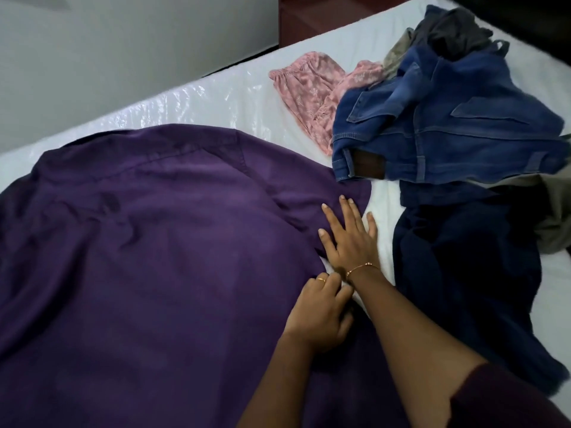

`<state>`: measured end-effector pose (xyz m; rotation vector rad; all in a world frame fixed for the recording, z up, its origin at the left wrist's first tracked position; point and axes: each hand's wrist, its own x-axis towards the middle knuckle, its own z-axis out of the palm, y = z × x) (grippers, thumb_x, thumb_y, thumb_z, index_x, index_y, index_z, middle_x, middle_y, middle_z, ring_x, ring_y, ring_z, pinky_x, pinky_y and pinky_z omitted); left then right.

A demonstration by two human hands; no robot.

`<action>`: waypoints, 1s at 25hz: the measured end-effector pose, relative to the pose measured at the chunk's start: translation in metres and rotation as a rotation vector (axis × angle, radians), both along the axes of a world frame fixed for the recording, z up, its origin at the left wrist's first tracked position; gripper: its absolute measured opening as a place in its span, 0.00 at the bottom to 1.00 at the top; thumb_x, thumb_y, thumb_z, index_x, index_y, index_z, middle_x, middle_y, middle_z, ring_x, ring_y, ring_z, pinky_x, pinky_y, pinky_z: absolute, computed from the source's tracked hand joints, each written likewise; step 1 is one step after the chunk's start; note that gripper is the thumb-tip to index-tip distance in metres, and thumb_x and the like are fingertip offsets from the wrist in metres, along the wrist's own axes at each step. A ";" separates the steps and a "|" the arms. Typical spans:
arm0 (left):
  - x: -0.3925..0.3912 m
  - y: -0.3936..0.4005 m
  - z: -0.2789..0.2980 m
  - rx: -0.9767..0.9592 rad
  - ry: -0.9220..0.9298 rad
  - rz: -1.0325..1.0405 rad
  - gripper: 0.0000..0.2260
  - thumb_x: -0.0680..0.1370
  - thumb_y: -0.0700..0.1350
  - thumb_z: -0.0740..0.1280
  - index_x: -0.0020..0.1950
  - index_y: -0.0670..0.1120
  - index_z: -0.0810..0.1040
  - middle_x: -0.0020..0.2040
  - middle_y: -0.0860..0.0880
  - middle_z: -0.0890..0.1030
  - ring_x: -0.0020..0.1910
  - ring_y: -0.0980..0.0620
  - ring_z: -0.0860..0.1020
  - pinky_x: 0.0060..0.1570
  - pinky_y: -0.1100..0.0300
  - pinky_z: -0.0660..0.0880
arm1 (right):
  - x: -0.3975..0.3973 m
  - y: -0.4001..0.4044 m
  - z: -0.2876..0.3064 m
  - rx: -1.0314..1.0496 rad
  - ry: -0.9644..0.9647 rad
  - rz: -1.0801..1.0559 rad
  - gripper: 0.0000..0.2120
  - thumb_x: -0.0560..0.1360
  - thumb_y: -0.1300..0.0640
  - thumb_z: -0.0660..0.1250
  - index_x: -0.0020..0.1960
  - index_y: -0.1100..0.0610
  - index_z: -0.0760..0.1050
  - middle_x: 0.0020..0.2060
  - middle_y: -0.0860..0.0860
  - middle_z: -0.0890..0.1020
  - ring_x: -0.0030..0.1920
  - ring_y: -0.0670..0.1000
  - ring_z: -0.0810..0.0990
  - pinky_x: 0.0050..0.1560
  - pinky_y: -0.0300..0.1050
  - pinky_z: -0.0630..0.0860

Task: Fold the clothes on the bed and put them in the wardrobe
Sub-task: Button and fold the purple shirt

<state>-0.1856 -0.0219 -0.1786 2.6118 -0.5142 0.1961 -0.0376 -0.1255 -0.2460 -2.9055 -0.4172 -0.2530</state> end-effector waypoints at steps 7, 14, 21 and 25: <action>-0.001 0.003 -0.005 0.110 0.055 -0.034 0.14 0.73 0.52 0.68 0.54 0.46 0.74 0.50 0.48 0.73 0.43 0.49 0.68 0.42 0.53 0.67 | -0.006 0.007 -0.008 0.040 -0.052 0.009 0.37 0.92 0.34 0.56 0.98 0.42 0.72 0.99 0.57 0.65 0.98 0.59 0.63 0.95 0.82 0.74; -0.003 -0.004 0.006 0.217 0.076 0.164 0.08 0.72 0.48 0.67 0.47 0.46 0.74 0.47 0.47 0.75 0.41 0.46 0.70 0.40 0.50 0.69 | -0.008 0.022 -0.005 0.173 0.005 0.156 0.39 0.91 0.32 0.56 0.96 0.48 0.75 0.97 0.62 0.68 0.97 0.64 0.64 0.92 0.89 0.75; -0.027 -0.097 0.028 -0.181 0.086 0.703 0.04 0.82 0.45 0.59 0.47 0.50 0.69 0.43 0.57 0.70 0.40 0.56 0.66 0.42 0.56 0.69 | -0.007 -0.038 -0.011 0.321 0.156 0.596 0.35 0.93 0.41 0.74 0.96 0.55 0.75 0.98 0.62 0.65 0.98 0.64 0.61 0.94 0.81 0.78; -0.033 -0.099 0.037 -0.377 0.065 0.991 0.02 0.85 0.44 0.64 0.55 0.51 0.74 0.53 0.61 0.72 0.45 0.59 0.75 0.43 0.64 0.71 | 0.004 -0.074 -0.018 0.261 0.080 0.617 0.23 0.90 0.47 0.82 0.80 0.60 0.89 0.79 0.64 0.82 0.77 0.64 0.81 0.72 0.73 0.96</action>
